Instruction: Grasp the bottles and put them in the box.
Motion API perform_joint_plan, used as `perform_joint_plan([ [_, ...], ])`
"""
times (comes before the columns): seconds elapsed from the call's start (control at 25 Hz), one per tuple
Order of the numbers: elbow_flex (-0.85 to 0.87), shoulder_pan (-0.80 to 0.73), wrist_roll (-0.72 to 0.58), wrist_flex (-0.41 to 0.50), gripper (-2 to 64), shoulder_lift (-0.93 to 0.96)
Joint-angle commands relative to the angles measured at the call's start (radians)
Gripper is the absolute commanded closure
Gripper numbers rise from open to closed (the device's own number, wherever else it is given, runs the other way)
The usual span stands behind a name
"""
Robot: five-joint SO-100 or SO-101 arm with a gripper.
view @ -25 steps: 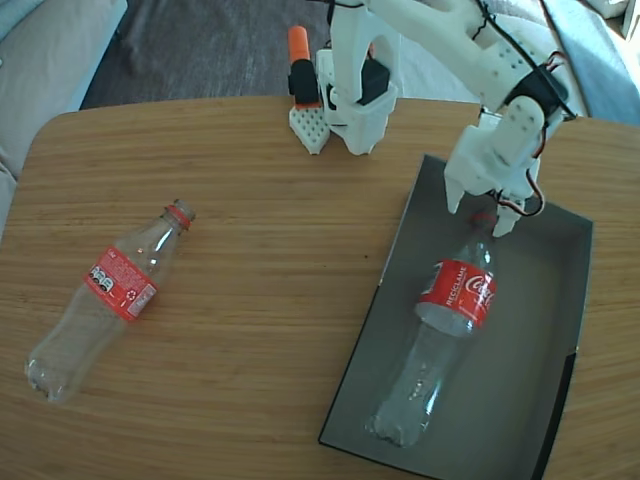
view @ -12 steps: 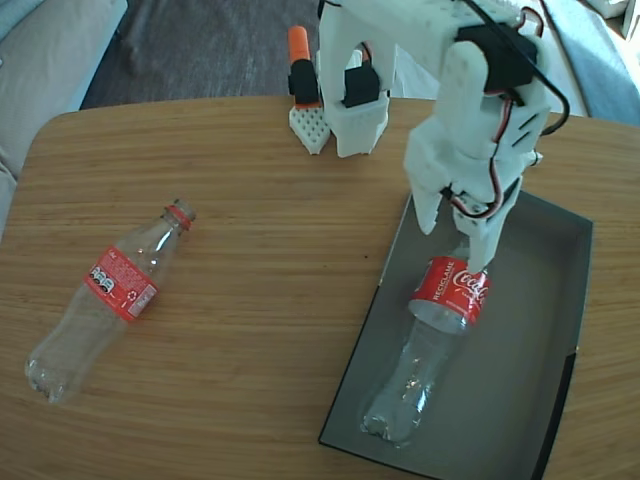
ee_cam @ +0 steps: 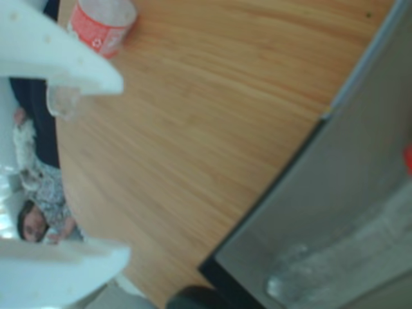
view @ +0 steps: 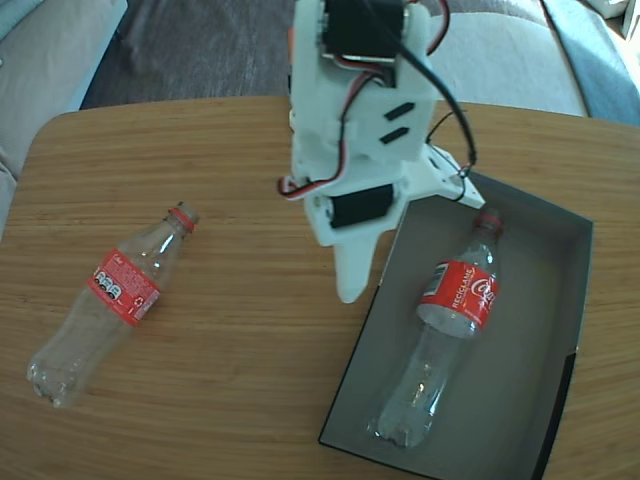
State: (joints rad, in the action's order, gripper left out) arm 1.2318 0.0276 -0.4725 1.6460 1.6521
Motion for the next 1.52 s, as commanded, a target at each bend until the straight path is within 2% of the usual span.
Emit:
perform_joint_plan([
  [0.0,-0.04,0.115,-0.086,0.037,35.1,0.029],
  [0.12,-0.02,0.267,-0.239,-0.032,35.1,0.029],
  [0.32,0.026,0.451,-0.571,-0.109,35.1,0.029],
  [0.56,0.086,0.598,-0.962,-0.196,35.1,0.015],
  [0.68,0.12,0.638,-1.111,-0.218,35.1,0.012],
  [1.16,0.327,0.755,-1.416,-0.38,35.1,0.028],
  [1.36,0.327,0.828,-1.517,-0.39,35.1,0.011],
  [1.48,0.334,0.842,-1.529,-0.391,35.1,0.009],
])
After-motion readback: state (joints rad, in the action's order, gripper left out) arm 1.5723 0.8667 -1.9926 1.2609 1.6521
